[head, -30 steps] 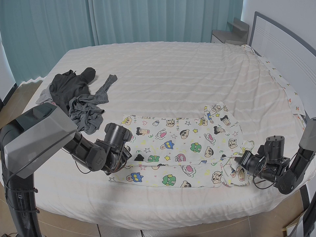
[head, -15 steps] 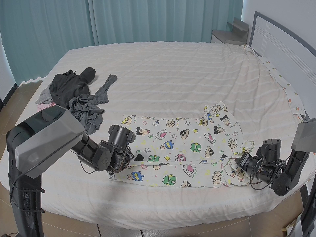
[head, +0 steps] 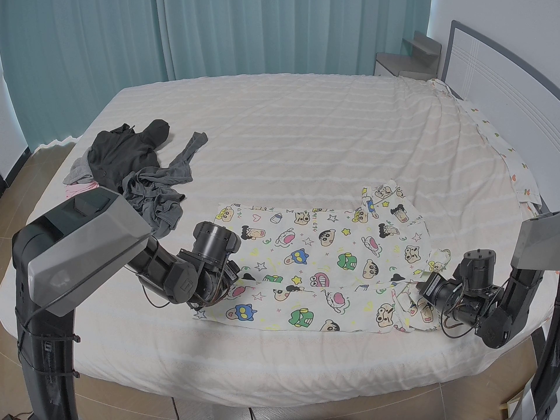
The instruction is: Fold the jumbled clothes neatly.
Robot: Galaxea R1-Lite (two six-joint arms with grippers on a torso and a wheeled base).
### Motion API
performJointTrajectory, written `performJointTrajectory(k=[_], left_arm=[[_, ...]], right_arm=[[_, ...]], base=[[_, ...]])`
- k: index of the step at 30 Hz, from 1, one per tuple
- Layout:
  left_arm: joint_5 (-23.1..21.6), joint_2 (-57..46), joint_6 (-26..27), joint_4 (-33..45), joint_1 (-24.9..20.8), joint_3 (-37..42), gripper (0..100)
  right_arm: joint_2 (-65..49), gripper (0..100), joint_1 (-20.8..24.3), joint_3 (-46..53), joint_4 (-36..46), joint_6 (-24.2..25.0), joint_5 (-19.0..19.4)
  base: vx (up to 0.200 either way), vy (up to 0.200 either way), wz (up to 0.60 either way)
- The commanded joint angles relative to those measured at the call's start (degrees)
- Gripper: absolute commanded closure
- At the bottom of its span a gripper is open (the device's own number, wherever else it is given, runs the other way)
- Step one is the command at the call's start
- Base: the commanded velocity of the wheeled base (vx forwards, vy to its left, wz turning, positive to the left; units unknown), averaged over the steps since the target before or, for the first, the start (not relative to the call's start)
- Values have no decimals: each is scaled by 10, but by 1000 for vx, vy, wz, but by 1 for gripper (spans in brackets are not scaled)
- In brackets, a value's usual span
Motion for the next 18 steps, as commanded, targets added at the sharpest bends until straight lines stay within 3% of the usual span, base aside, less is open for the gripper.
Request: performJointTrajectory(k=[1,13,16,17,18], left_arm=[[2,-6,0,0,1,2,0],[-2,-87,-2,0,27,45,0],[-4,-108,-5,-6,31,84,0],[-4,-108,-5,-6,31,84,0],[-9,-117,-5,-7,31,106,0]], right_arm=[[0,100,-1,-1,-5,3,0],[5,100,-37,-6,-23,7,10],[11,100,-32,-3,-25,19,35],[11,0,-32,-3,-25,19,35],[11,0,-30,0,-31,23,45]], base=[[0,0,0],[0,0,0],[0,0,0],[0,0,0],[0,0,0]])
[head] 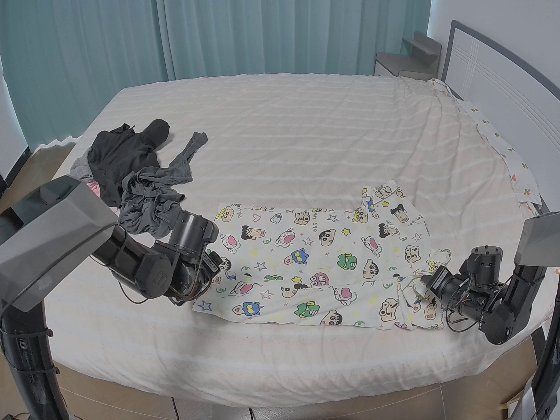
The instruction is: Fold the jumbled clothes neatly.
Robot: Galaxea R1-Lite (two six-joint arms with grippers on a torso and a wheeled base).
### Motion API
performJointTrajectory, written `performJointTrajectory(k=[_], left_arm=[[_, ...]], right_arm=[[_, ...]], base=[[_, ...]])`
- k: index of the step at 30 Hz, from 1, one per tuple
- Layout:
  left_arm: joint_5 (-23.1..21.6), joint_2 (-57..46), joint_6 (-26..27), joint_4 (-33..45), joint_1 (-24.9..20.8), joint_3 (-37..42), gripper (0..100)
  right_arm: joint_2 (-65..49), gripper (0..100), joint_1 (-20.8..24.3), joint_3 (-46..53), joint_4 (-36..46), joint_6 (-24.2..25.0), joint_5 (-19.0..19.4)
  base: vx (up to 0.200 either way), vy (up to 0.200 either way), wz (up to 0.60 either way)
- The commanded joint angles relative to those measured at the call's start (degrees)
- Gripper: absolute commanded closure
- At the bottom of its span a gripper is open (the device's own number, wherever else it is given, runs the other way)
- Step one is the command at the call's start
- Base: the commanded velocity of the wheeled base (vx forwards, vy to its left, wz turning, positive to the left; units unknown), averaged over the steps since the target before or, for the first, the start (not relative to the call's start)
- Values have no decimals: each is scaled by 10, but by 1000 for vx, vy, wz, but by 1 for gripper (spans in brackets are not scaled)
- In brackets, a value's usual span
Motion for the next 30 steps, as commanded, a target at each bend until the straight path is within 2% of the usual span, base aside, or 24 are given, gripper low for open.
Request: performJointTrajectory(k=[1,7,13,16,19,22,24,27,30], left_arm=[[-11,-47,-4,-5,7,58,0],[-46,-68,-31,-41,26,112,0],[-99,-119,-44,-85,63,187,0],[-159,-163,-47,-87,78,228,0],[-248,-207,-55,-90,85,272,0],[-300,-221,-52,-99,86,302,0],[-318,-221,-49,-120,86,324,0],[-327,-216,-50,-144,87,340,0],[-333,-191,-48,-212,90,381,0]], right_arm=[[5,0,4,6,-14,9,24],[2,0,-1,24,-80,9,31],[-37,0,-55,37,-101,2,42],[-64,0,-94,69,-99,-24,110],[-75,0,-137,112,-100,-92,214],[-80,0,-150,143,-108,-132,278],[-89,0,-150,149,-106,-131,308],[-87,0,-149,148,-101,-131,311],[-60,0,-151,157,-87,-131,320]], base=[[0,0,0],[0,0,0],[0,0,0],[0,0,0],[0,0,0],[0,0,0],[0,0,0],[0,0,0],[0,0,0]])
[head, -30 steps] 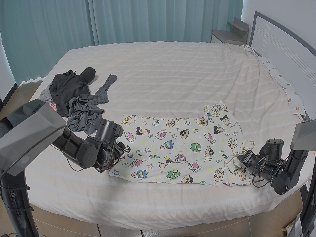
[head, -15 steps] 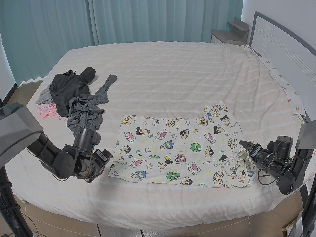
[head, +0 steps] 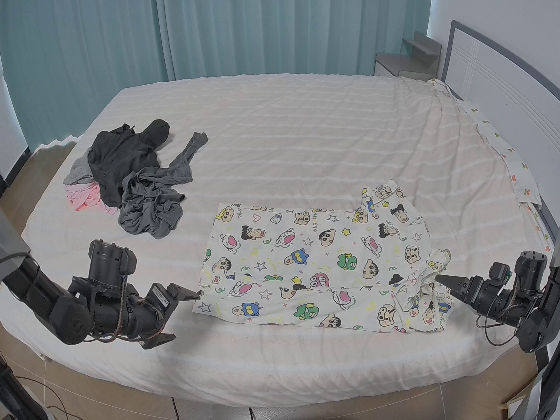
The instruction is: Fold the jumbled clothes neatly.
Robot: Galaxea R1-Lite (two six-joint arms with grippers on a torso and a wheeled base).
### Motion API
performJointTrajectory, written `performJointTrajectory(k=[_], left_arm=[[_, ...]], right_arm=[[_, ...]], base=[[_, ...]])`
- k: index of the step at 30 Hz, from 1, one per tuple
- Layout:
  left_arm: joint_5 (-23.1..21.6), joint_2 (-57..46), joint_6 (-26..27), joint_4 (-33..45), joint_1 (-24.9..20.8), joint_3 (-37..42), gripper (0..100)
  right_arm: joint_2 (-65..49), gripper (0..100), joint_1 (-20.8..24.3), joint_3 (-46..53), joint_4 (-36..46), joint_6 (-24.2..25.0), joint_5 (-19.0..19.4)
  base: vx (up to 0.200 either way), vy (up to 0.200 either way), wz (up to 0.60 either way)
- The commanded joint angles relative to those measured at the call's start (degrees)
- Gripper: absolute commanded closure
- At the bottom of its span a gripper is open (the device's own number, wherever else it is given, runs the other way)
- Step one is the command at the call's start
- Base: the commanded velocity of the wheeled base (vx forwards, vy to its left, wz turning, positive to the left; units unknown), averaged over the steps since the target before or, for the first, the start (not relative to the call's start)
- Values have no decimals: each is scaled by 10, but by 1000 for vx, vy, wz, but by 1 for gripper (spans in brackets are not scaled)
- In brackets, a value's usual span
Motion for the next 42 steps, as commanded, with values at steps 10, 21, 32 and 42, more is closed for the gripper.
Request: performJointTrajectory(k=[10,21,32,42], left_arm=[[-3,44,8,-106,4,67,0],[-2,47,8,-106,1,67,0],[-1,53,9,-106,1,67,0],[1,57,21,-106,1,67,0]], right_arm=[[128,0,-58,37,-38,-171,67],[148,0,-44,18,-39,-200,84],[150,0,-29,-7,-39,-201,81],[164,100,-26,-11,-39,-212,80]], base=[[0,0,0],[0,0,0],[0,0,0],[0,0,0]])
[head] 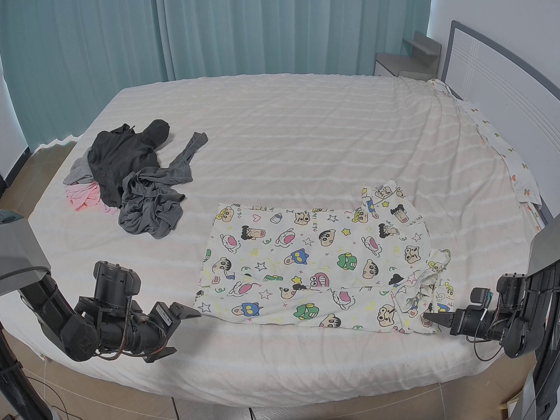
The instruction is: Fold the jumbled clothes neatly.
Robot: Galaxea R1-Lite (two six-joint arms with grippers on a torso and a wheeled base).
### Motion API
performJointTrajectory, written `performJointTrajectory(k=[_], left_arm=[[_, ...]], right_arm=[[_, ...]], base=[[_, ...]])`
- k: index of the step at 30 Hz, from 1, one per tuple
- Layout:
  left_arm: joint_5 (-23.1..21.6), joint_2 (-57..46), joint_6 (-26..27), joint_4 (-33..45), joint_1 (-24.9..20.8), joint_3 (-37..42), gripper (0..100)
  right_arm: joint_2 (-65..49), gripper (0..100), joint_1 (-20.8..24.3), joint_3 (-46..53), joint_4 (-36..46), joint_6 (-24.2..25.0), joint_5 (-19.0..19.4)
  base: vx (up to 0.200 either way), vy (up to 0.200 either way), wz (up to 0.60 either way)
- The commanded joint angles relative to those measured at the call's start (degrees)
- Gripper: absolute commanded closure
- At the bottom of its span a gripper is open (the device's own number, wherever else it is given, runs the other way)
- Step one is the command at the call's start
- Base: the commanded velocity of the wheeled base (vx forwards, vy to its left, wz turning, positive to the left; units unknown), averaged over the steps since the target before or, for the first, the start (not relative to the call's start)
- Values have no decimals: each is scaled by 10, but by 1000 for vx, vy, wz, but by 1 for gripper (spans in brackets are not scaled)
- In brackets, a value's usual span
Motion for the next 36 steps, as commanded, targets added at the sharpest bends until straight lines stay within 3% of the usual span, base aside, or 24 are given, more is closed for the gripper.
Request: performJointTrajectory(k=[1,13,22,36], left_arm=[[0,4,0,0,0,0,0],[1,4,0,0,0,0,0],[1,4,0,1,0,0,0],[1,8,0,1,0,0,0]], right_arm=[[3,100,-1,0,-8,0,1],[3,100,-14,1,-8,1,-1],[-21,100,-53,4,-8,3,-1],[1,100,-63,-4,-8,3,-3]], base=[[0,0,0],[0,0,0],[0,0,0],[0,0,0]])
